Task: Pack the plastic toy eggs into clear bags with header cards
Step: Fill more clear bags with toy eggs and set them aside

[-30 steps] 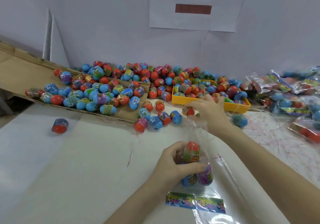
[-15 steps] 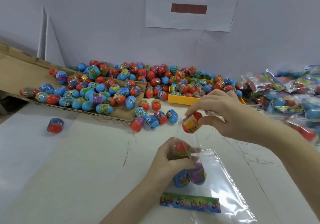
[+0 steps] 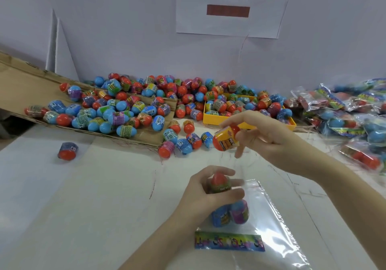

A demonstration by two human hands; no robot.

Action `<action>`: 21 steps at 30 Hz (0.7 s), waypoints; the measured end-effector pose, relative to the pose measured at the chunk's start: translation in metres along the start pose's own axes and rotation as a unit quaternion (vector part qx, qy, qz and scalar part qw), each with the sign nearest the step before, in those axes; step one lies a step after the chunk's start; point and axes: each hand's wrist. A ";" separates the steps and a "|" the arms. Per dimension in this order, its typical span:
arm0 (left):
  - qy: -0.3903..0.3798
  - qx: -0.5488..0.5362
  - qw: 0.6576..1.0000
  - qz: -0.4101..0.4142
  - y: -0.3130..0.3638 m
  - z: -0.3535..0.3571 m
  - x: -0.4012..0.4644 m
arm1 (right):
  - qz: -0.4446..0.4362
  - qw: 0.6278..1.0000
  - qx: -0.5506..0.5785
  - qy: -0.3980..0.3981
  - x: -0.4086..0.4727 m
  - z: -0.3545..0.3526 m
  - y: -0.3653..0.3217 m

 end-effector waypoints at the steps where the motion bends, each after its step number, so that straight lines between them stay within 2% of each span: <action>1: 0.000 -0.007 1.000 0.001 0.000 0.000 0.000 | 0.004 1.000 -0.007 -0.004 -0.001 -0.001 0.000; 3: 0.005 -0.017 1.000 0.004 0.001 -0.001 0.000 | 0.006 0.999 -0.033 -0.006 -0.001 -0.005 -0.001; 6: -0.002 -0.027 1.000 0.003 0.002 -0.002 0.000 | 0.023 0.989 -0.143 -0.011 0.001 -0.013 -0.003; 10: -0.012 -0.024 1.000 0.000 0.001 -0.002 0.000 | 0.044 0.949 -0.304 -0.075 0.004 -0.018 -0.008; 13: -0.014 -0.011 1.000 0.004 0.000 -0.002 -0.001 | 0.077 0.939 -0.313 -0.120 0.005 -0.016 -0.010; 21: -0.024 0.022 0.999 0.010 -0.001 -0.002 0.000 | 0.081 0.935 -0.319 -0.136 0.002 -0.012 -0.005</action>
Point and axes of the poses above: each hand's wrist, its own x-axis towards the middle knuckle, its own z-axis out of the palm, y = z × x, and after that the axes turned 10 degrees about z, right-handed
